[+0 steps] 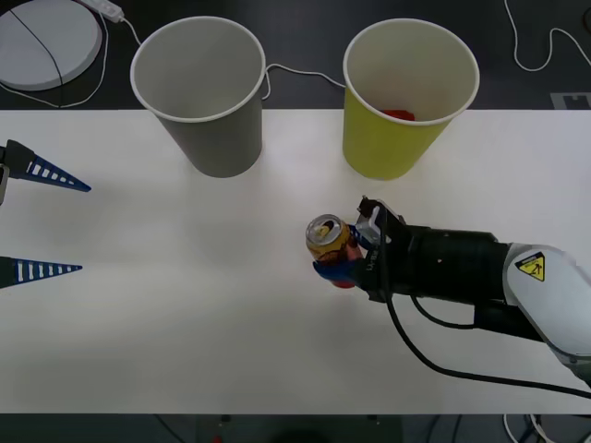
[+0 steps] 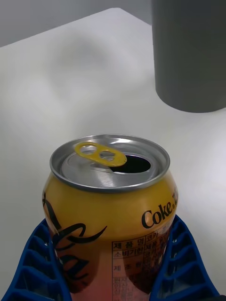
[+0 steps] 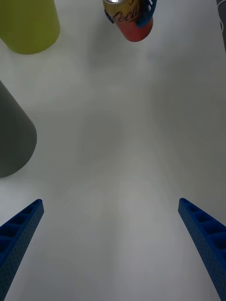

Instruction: Put the can into the green bin and the plastic bottle into the gray bin

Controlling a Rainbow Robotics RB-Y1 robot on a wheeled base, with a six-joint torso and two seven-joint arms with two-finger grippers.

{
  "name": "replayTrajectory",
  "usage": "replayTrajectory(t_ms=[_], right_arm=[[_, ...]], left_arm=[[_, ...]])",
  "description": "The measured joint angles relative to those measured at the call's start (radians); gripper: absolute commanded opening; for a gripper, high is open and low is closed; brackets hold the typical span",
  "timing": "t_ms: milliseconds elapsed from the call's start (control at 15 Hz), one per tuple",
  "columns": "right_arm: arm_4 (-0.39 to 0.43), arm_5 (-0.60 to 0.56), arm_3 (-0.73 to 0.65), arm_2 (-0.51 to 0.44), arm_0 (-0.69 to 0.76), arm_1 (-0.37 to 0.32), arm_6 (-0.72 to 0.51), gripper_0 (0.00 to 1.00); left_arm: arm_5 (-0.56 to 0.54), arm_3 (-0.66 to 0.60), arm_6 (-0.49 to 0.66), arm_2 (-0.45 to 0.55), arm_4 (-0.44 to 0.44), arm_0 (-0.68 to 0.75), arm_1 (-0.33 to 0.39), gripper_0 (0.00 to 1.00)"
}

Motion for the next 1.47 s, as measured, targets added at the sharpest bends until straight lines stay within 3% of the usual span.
replayTrajectory(t_ms=[133, 533, 867, 1200, 1467], right_arm=[[0.022, -0.065, -0.083, -0.039, 0.010, -0.051, -0.117, 0.00], [0.031, -0.364, -0.281, -0.288, 0.014, -0.173, -0.441, 0.00], [-0.121, -0.387, -0.291, -0.407, -0.004, -0.425, -0.637, 0.00], [-0.315, -0.399, -0.178, -0.457, -0.076, -0.616, -0.671, 0.00], [-0.407, -0.576, -0.014, -0.456, -0.272, -0.718, -0.672, 0.00]], left_arm=[[0.000, 0.000, 0.000, 0.000, 0.000, 0.000, 0.000, 1.00], [0.000, 0.000, 0.000, 0.000, 0.000, 0.000, 0.000, 1.00], [0.000, 0.000, 0.000, 0.000, 0.000, 0.000, 0.000, 1.00], [0.000, 0.000, 0.000, 0.000, 0.000, 0.000, 0.000, 1.00], [0.000, 0.000, 0.000, 0.000, 0.000, 0.000, 0.000, 1.00]])
